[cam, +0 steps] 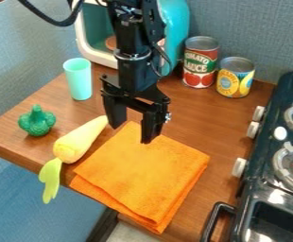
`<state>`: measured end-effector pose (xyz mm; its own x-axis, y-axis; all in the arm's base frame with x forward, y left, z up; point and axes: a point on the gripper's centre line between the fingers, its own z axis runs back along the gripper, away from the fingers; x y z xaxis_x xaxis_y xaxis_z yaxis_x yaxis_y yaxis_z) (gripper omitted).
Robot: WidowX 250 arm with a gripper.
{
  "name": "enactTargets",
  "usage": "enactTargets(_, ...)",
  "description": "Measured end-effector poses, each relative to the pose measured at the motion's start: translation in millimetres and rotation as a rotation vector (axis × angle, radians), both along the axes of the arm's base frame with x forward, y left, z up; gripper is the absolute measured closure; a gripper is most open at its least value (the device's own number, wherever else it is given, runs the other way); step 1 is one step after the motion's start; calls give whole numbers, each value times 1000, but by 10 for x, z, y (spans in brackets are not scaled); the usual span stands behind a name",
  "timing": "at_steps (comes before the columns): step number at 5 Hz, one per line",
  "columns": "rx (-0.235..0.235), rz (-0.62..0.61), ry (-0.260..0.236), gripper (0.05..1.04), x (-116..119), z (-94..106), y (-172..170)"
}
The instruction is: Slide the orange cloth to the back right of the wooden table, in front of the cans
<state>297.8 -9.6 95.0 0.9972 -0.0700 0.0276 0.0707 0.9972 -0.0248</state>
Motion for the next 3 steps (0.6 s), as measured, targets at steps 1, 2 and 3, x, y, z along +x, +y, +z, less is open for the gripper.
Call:
enactTargets(1, 1, 0, 26, 83, -21, -85, 0)
enactTargets(2, 15, -36, 18, 83, -27, -272, 23)
enactTargets(3, 7, -54, 31, 83, -9, -485, 14)
